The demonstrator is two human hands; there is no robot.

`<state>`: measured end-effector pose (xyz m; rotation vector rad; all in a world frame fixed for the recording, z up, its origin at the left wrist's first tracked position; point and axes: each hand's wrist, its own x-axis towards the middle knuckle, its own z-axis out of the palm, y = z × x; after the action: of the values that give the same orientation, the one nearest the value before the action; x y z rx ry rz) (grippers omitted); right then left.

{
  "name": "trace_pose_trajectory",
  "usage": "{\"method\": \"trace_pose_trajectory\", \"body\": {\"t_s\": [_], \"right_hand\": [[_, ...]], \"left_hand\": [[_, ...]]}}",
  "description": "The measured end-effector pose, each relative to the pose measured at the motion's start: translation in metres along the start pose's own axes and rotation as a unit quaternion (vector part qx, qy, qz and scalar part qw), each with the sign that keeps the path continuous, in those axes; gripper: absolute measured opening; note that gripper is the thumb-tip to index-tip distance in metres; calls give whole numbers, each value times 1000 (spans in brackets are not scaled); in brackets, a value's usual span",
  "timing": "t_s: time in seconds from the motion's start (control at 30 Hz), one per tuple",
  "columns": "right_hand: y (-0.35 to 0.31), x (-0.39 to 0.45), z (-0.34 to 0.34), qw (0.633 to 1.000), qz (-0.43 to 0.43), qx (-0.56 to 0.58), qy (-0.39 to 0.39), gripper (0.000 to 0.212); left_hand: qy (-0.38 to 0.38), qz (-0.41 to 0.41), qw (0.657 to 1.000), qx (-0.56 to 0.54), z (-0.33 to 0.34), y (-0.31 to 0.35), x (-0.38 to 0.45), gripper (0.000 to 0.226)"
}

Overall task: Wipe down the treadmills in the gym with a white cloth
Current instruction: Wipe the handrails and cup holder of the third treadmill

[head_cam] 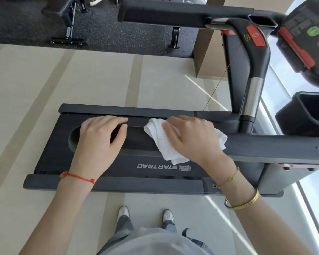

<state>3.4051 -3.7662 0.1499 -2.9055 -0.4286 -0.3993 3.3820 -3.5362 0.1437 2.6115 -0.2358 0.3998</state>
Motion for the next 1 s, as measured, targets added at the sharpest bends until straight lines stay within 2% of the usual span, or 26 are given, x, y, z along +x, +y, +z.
{"method": "trace_pose_trajectory", "body": {"t_s": [0.33,0.43,0.57,0.67,0.87,1.0], "right_hand": [[-82,38,15,998,-37,34,-46,30],[-93,37,13,996,-45,72,-41,30],[-98,21,13,997,-51,62,-18,34],[-108,20,14,998,-29,49,-10,32],[-151,52,26,996,35,-13,-80,37],[-160,35,28,999,5,32,-10,36]], "left_hand": [[-4,-7,998,-67,-24,-57,-13,26],[-9,-12,996,-89,-32,-72,-16,26],[-35,-9,992,-118,-41,-86,-20,33],[-49,-2,991,-127,-44,-96,-21,35],[-54,15,987,-149,-46,-111,-22,25],[-60,22,985,-161,-46,-117,-23,23]]}}
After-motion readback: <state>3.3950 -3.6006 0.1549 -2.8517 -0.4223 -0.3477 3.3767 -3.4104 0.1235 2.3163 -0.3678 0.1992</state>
